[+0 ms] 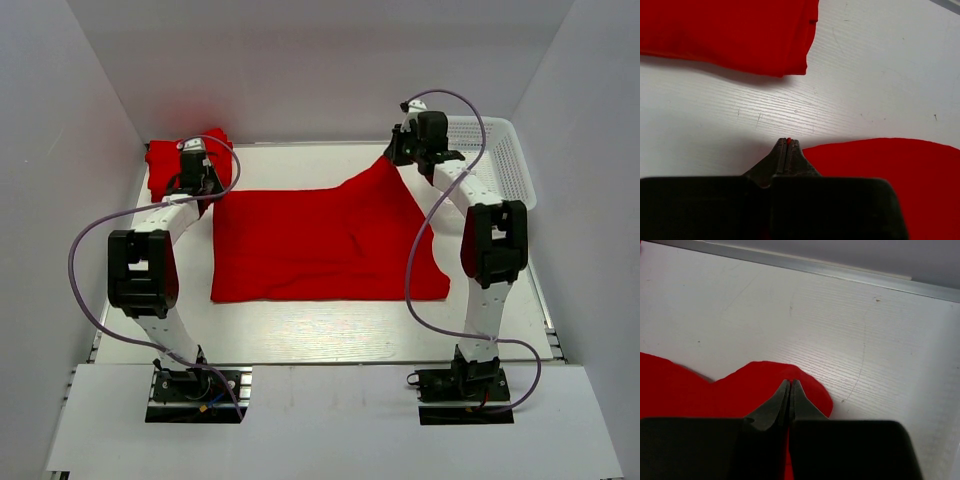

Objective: Fold and stack the t-shirts
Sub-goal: Fold the other side of the tshirt into a rectangle

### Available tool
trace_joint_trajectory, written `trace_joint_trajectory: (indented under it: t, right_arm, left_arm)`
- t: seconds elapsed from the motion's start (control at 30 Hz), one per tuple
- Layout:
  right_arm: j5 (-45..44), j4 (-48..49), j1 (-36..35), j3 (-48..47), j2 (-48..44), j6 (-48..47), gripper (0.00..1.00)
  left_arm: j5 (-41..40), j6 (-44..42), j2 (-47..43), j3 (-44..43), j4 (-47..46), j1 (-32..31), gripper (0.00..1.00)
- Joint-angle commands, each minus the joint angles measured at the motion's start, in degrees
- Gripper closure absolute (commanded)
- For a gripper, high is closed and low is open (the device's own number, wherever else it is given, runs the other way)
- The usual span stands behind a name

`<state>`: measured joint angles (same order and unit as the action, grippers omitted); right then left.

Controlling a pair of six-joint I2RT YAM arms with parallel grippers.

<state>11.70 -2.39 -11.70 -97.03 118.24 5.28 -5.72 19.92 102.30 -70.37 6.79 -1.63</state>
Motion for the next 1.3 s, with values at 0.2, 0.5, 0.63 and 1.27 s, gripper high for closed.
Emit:
trace_joint_trajectory:
  t: [0.2, 0.5, 0.63, 1.27]
  right_arm:
    - [7.89, 4.41, 0.72, 8.41, -5.63, -5.01, 1.00]
    - [3.25, 10.82, 0.63, 30.40, -21.37, -3.27, 1.00]
    - [1.22, 10.49, 0.45, 37.70, -28.48, -2.64, 1.00]
    - [1.13, 5.04, 0.37, 59.41, -47.04, 4.30, 1.00]
  left_arm:
    - [4.49, -1.82, -1.05, 0.66, -0.63, -0.22, 1.00]
    - [1.85, -0.24, -10.01, 12.61, -1.77, -0.22, 1.00]
    - [0.36, 0.29, -12.64, 15.08, -2.39, -0.22, 1.00]
    - [-8.87, 3.19, -13.10, 18.25, -0.72, -0.22, 1.00]
